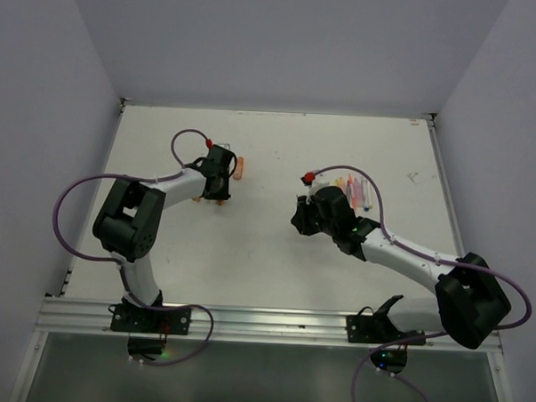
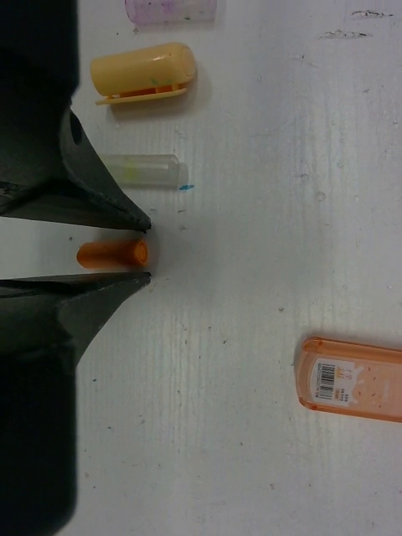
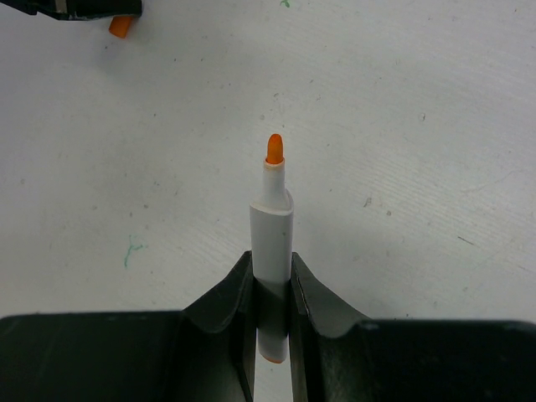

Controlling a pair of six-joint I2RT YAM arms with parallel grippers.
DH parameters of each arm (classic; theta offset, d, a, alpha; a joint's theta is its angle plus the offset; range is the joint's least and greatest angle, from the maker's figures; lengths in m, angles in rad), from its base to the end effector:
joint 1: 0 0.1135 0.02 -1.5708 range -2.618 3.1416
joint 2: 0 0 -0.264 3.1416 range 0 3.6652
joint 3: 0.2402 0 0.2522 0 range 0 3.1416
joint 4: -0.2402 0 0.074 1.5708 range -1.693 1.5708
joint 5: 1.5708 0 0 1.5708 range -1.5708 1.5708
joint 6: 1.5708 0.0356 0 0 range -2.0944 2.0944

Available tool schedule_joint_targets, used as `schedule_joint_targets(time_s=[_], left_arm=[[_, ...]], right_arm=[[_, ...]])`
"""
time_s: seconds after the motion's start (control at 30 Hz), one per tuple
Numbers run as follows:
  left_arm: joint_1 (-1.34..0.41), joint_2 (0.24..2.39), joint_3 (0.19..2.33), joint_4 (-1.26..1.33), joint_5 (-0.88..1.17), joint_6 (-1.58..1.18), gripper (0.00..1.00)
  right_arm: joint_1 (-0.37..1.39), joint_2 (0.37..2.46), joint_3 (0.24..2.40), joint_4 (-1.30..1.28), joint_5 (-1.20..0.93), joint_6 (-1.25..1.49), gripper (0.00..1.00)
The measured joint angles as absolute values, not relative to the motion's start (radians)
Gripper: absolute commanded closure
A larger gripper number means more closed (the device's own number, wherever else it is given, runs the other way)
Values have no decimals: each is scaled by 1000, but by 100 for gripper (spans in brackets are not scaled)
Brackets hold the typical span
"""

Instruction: Open the pen caps

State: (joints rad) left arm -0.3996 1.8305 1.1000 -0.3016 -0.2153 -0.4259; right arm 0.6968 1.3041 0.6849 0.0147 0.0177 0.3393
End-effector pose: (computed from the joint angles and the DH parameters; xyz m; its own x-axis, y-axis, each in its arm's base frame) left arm 0.3402 -0.1354 0.1565 -0.8354 -0.0853 -0.5430 -0.0725 0.9964 -0.0450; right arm 0.2112 0.1759 0.2126 -0.6209 -0.0856 -0.7792 -0.4495 0.8533 0.2644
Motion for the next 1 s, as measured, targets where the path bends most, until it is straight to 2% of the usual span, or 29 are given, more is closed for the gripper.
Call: schedule_joint_targets(time_s=[0.3, 0.43, 0.53, 0.63, 0.67, 0.87, 1.0], left_arm=[[-407, 1808, 1100, -313, -218, -427, 59], [-427, 1694, 1106, -340, -217, -434, 57], [-439, 1543, 1121, -347, -216, -437, 51], [-441, 1377, 1143, -347, -226, -443, 41], [-441, 1323, 1148, -347, -239, -444, 31], [-439, 1057, 1132, -363, -335, -433, 0], [-437, 929, 1099, -406, -427, -415, 0]], right_arm=[[690, 1304, 688, -4, 73, 352, 100], [663, 1355, 751, -82, 154, 378, 100], [623, 1425, 820, -123, 196, 403, 97], [578, 1517, 902, -167, 232, 423, 93], [564, 1549, 931, -179, 245, 427, 92], [497, 1705, 1052, -228, 297, 434, 89], [466, 1784, 1110, -246, 319, 432, 86]])
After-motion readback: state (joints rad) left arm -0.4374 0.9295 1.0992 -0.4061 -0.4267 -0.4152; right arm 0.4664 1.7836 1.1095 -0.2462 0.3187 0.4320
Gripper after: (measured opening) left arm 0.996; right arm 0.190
